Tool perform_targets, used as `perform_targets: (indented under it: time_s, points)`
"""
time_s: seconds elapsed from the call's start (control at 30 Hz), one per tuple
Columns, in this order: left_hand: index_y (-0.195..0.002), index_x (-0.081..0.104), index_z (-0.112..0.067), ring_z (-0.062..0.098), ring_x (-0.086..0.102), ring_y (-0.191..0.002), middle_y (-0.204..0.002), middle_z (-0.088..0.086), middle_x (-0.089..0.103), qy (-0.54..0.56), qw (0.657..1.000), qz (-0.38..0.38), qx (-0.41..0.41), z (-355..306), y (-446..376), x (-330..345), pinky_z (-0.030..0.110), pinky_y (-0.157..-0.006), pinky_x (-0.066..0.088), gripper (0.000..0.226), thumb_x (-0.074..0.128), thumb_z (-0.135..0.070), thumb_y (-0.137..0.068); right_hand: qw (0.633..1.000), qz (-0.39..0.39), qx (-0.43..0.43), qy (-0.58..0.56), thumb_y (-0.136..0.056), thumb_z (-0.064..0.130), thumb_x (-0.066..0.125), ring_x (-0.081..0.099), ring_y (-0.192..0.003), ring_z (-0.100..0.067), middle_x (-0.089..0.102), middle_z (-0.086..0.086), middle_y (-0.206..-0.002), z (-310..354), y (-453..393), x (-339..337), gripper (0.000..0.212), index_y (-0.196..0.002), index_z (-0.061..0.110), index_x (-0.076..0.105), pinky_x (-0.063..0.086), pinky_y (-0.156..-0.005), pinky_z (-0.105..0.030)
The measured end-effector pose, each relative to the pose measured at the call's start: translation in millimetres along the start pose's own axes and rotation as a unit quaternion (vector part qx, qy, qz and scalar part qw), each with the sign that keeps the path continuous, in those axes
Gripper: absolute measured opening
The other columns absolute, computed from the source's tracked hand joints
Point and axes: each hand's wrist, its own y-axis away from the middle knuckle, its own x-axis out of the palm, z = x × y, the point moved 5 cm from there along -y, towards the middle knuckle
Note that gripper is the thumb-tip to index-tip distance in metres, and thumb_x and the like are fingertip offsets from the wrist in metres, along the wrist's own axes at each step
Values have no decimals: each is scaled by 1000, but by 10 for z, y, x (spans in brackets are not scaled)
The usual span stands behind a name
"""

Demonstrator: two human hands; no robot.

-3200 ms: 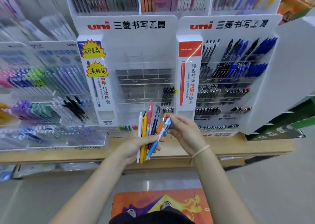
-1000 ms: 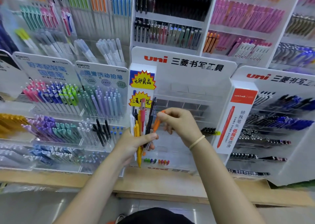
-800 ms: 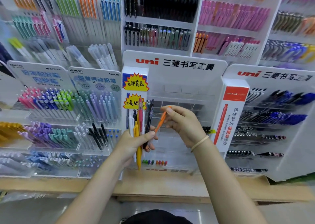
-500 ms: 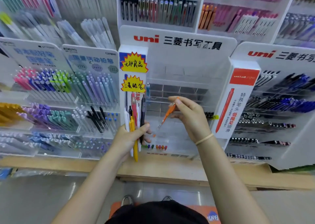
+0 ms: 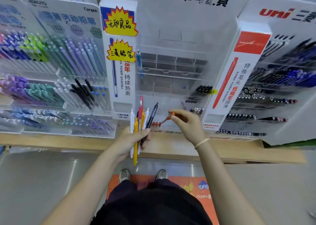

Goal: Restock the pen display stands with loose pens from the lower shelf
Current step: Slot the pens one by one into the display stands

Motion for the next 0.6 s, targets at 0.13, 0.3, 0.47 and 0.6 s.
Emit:
perform_targets:
  time_s: [0.13,0.3,0.47,0.6]
  points:
    - [-76,66,-6,18,52,-51,-72,16,57,25,1000,-2,-14,124,23,-23,25,-44,43,22,67,-25,-86,999,-7,36,-3,-90,6,69,70,-98,-14,75,-1,-100,-230,34,99,18,-101,20,72,55,-93,-36]
    - [-67,72,-19,19,52,-52,-81,19,56,42,999,-4,-12,173,24,-73,27,-48,44,18,71,-28,-82,998,-11,64,24,-87,14,74,70,-92,-10,75,6,-92,-362,3,221,19,-85,33,70,55,-91,-39]
    - [-82,64,-7,17,51,-50,-77,14,62,64,998,-6,-8,225,-20,-80,25,-47,43,19,70,-25,-83,997,-18,79,9,-88,15,74,70,-92,-9,75,6,-91,-377,-18,283,15,-86,29,72,55,-91,-32]
    - [-85,65,-8,17,49,-48,-77,13,62,70,997,-17,-11,292,-48,-114,25,-47,41,19,71,-26,-83,997,-26,69,7,-89,15,72,70,-90,-11,75,7,-88,-349,-35,290,14,-84,28,73,55,-88,-26]
